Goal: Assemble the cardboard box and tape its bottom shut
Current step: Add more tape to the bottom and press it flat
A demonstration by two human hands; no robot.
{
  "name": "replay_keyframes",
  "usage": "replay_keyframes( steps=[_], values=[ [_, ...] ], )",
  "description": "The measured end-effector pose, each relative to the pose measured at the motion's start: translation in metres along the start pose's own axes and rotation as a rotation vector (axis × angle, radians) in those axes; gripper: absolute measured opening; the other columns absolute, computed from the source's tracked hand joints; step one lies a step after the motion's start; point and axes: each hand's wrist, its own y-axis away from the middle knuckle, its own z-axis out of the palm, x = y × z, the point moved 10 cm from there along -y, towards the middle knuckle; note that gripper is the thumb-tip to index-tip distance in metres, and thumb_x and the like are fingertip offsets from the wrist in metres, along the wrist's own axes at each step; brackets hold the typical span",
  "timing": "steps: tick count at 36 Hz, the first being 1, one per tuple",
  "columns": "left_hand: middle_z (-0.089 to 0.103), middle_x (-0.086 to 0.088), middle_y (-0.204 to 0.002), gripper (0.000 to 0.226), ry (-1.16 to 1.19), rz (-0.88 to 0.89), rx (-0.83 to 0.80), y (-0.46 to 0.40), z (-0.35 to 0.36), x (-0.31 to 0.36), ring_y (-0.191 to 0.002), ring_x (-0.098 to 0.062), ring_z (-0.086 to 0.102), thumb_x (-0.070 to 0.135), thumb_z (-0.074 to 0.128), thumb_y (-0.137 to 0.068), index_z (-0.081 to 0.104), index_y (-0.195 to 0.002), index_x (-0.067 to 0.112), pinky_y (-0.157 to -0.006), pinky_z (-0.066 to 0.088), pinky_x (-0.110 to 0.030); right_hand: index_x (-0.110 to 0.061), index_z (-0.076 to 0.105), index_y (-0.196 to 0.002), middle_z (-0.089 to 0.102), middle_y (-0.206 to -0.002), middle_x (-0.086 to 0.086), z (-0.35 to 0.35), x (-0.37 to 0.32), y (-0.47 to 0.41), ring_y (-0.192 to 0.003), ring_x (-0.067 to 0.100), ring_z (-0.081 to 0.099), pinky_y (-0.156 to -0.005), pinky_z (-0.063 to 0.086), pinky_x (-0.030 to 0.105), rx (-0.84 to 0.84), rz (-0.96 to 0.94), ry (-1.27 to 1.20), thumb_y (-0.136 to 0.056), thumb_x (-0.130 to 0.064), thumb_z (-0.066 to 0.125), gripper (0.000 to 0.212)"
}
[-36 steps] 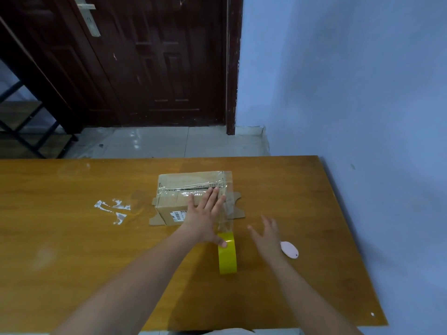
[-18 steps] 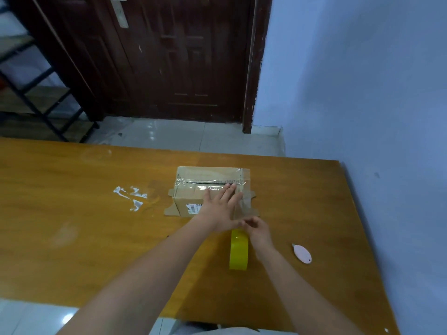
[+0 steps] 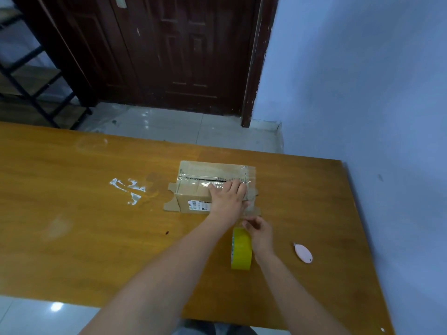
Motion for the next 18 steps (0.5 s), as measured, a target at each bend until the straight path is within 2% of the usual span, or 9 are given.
replay_keyframes(
  steps=[5,10,14,18],
  values=[
    [0.037,-0.004,-0.134,0.045,0.026,0.024,0.031,0.002,0.001,-0.001,-0.122,-0.023,0.037,0.048,0.034,-0.097,0.034,-0.127,0.015,-0.101,0.024,-0.065,-0.016,0.066,-0.074,0.065,-0.072,-0.005,0.0,-0.006,0.006,-0.068,0.005,0.057,-0.061,0.044,0.008,0.049,-0.055,0.039,-0.084,0.006,0.06,0.025],
    [0.036,-0.004,-0.137,0.04,0.076,0.026,0.024,0.0,0.005,-0.003,-0.126,-0.024,0.035,0.042,0.039,-0.096,0.034,-0.127,0.016,-0.102,0.019,-0.067,-0.023,0.063,-0.063,0.063,-0.066,-0.009,-0.006,0.0,0.016,-0.066,0.004,0.054,-0.06,0.041,0.005,0.119,-0.073,0.102,-0.082,0.01,0.058,0.038],
    [0.039,-0.005,-0.134,0.042,0.081,0.058,0.054,0.0,0.004,-0.003,-0.122,-0.025,0.039,0.042,0.042,-0.095,0.037,-0.127,0.015,-0.101,0.022,-0.068,-0.027,0.065,-0.064,0.066,-0.068,-0.01,-0.014,0.003,0.022,-0.068,0.003,0.057,-0.061,0.044,0.006,0.165,-0.069,0.112,-0.083,0.008,0.06,0.04],
    [0.032,-0.004,-0.142,0.044,0.057,0.087,0.037,0.0,0.012,-0.002,-0.13,-0.025,0.031,0.041,0.038,-0.098,0.029,-0.133,0.016,-0.101,0.021,-0.069,-0.024,0.065,-0.063,0.066,-0.068,-0.007,-0.017,0.001,0.02,-0.064,-0.002,0.057,-0.064,0.045,0.009,0.207,-0.062,0.076,-0.08,0.011,0.06,0.039]
  ],
)
